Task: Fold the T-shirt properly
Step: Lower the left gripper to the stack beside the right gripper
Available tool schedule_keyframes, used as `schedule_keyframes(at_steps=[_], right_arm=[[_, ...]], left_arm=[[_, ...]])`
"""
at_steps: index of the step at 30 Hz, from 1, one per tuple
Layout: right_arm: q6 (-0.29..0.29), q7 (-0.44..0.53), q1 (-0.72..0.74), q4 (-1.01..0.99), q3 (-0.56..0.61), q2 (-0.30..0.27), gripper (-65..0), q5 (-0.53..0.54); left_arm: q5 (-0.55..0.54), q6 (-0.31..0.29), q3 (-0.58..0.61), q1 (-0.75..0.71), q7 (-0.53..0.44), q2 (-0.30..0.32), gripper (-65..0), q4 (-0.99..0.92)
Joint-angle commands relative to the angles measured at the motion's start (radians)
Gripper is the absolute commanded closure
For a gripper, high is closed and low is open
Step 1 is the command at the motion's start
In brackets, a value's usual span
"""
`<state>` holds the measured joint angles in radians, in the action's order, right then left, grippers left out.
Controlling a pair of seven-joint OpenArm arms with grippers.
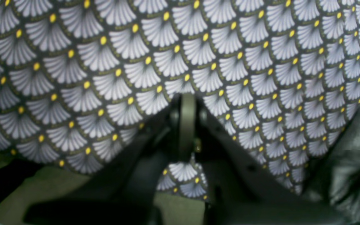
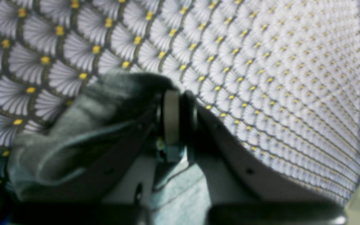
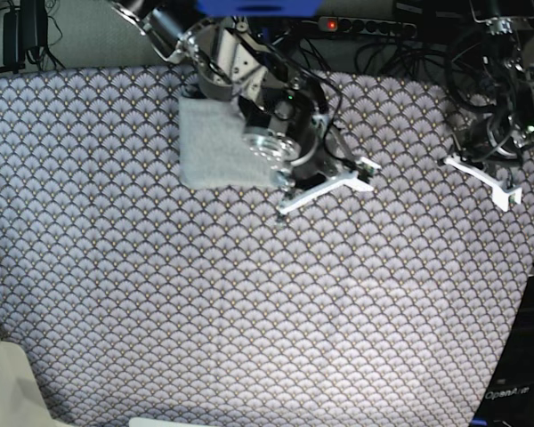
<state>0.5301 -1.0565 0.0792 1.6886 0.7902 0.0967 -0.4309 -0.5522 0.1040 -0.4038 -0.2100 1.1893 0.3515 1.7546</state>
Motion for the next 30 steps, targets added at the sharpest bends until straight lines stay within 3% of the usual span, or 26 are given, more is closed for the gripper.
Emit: schedule_keyframes(at_steps=[1, 5, 14, 16, 19, 24, 30], right_arm=[[0.003, 0.040, 0.011, 0.018, 0.001, 0.016, 0.0, -0.001], [0.003, 0.043, 0.008, 0.018, -0.001, 0.016, -0.5, -0.001], [0.025, 0.061, 0.004, 0.044, 0.010, 0.013, -26.5, 0.000], [0.061, 0.072, -0.002, 0.074, 0.019, 0.010, -30.4, -0.001], [0.066, 0.061, -0.003, 0.156, 0.019, 0.008, -34.5, -0.004], [0.066, 0.060, -0.008, 0.261, 0.013, -0.071, -32.7, -0.090], [0.066, 0.015, -0.045, 0.264, 0.011, -0.219, -18.4, -0.231]], left_arm=[[-0.006, -0.002, -0.007, 0.005, -0.010, 0.014, 0.0, 0.014], [-0.006, -0.002, -0.007, 0.005, -0.012, 0.014, 0.0, 0.014], [-0.006, -0.002, -0.007, 0.005, -0.012, 0.013, 0.0, 0.014], [-0.006, -0.002, -0.007, 0.005, -0.010, 0.013, 0.0, 0.014], [-0.006, -0.002, -0.007, 0.005, -0.010, 0.013, 0.0, 0.014], [-0.006, -0.002, -0.007, 0.005, -0.012, 0.014, 0.0, 0.014], [-0.018, -0.003, -0.007, 0.005, -0.007, 0.013, 0.0, 0.026]])
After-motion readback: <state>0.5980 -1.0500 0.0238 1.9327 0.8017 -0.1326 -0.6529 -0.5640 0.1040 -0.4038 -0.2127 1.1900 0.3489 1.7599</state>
